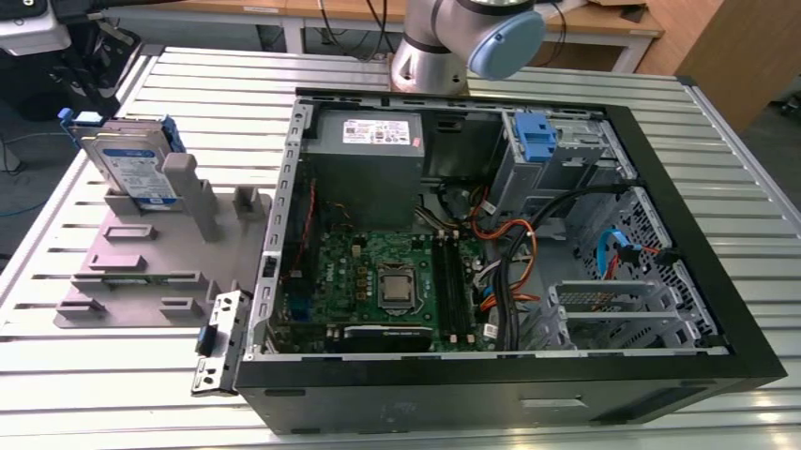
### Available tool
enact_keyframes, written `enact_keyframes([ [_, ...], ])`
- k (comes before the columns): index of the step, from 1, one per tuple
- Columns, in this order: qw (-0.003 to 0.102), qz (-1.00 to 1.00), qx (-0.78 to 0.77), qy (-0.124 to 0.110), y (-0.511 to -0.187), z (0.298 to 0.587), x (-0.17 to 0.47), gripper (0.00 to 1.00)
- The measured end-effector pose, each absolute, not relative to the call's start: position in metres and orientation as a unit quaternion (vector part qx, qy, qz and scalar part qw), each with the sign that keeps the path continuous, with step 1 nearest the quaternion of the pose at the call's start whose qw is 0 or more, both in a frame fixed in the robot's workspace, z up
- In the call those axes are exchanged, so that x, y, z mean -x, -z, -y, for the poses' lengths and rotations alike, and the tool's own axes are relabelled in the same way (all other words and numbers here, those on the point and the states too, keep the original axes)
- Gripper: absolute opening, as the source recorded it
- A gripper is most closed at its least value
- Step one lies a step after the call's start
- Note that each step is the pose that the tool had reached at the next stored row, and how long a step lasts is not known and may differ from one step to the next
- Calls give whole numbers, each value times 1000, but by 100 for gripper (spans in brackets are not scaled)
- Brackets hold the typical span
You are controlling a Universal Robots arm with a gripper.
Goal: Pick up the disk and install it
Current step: 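Pick up the disk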
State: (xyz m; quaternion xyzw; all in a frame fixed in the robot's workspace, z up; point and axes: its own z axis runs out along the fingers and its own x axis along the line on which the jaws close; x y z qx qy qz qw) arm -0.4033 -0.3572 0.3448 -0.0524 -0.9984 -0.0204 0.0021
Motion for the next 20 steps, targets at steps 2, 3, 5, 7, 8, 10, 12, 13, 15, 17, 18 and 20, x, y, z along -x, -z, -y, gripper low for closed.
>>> enact_keyframes([
  [2, 2, 998, 52, 20, -345, 357, 403, 11],
  [3, 2, 998, 52, 20, -345, 357, 403, 11],
  [5, 2, 998, 52, 20, -345, 357, 403, 11],
  [7, 2, 999, 50, 20, -345, 357, 403, 11],
  [8, 2, 999, 47, 20, -345, 357, 403, 11],
  [10, 2, 999, 40, 20, -345, 357, 403, 11],
  [12, 2, 999, 28, 20, -345, 357, 403, 11],
  [13, 2, 1000, 22, 20, -345, 357, 403, 11],
  [15, 3, 1000, 7, 20, -345, 357, 403, 11],
  [17, 3, 1000, -9, 20, -345, 357, 403, 11],
  [18, 3, 1000, -18, 20, -345, 357, 403, 11],
  [20, 3, 999, -34, 20, -345, 357, 403, 11],
])
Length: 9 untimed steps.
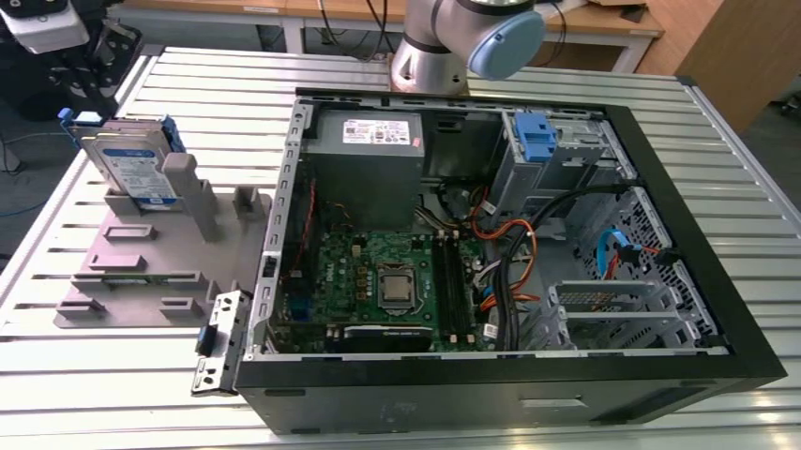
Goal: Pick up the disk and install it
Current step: 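Pick up the disk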
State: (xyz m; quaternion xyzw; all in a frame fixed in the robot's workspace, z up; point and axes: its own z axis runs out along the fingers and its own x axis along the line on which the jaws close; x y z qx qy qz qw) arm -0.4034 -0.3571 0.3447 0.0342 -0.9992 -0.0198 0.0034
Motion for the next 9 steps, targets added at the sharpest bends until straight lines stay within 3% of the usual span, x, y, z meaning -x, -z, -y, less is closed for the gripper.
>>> enact_keyframes([
  [9, 5, 994, -109, 20, -345, 357, 403, 11],
])
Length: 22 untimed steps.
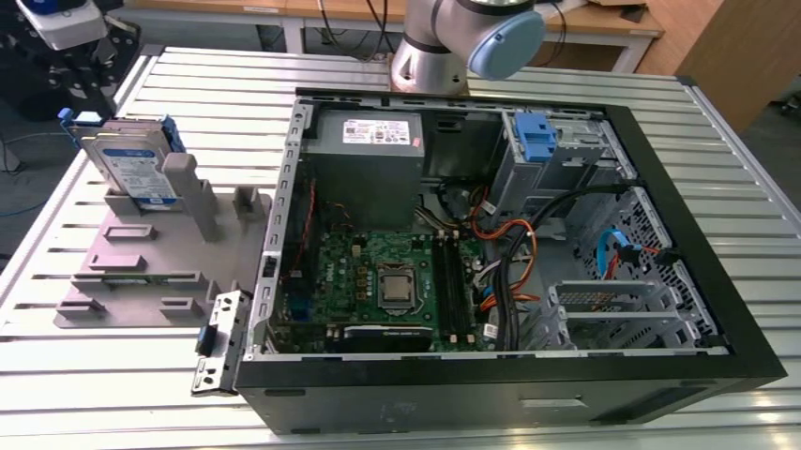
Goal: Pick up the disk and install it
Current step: 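Pick up the disk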
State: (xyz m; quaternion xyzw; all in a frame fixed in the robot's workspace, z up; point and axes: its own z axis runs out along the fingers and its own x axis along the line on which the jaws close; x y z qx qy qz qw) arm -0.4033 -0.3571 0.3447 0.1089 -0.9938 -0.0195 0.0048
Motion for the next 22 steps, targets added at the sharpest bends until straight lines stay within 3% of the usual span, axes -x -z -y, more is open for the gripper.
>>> enact_keyframes([
  [22, 8, 956, -294, 18, -344, 357, 403, 11],
])
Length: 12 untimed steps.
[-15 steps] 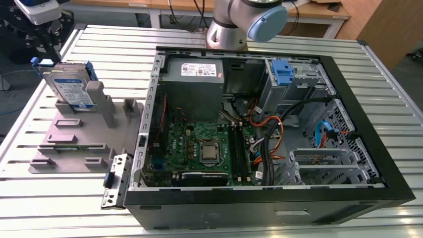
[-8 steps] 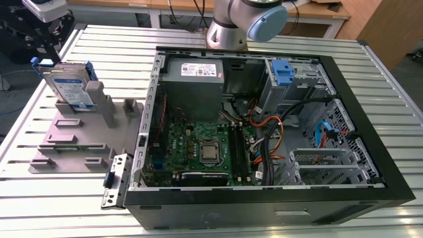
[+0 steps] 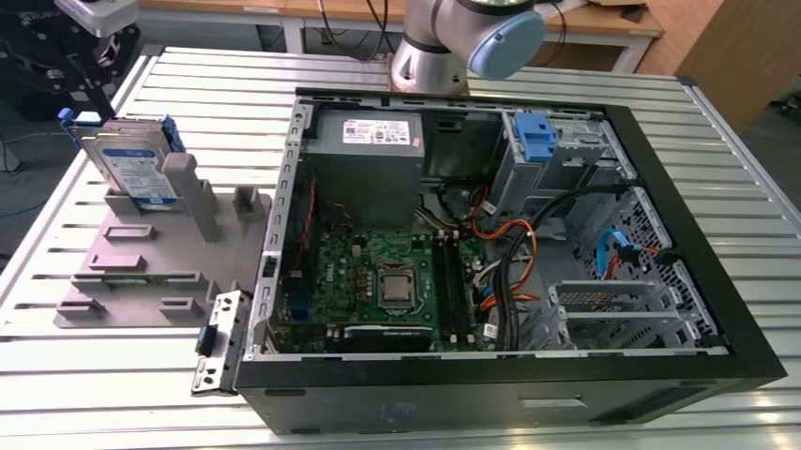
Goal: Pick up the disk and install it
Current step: 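Pick up the disk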
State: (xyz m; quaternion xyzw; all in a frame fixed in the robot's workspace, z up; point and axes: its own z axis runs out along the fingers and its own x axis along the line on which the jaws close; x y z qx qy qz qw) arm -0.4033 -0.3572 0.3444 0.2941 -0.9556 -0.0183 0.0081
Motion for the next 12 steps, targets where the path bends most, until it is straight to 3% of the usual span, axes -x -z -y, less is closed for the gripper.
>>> enact_keyframes([
  [12, 10, 919, -393, 17, -344, 357, 403, 11],
])
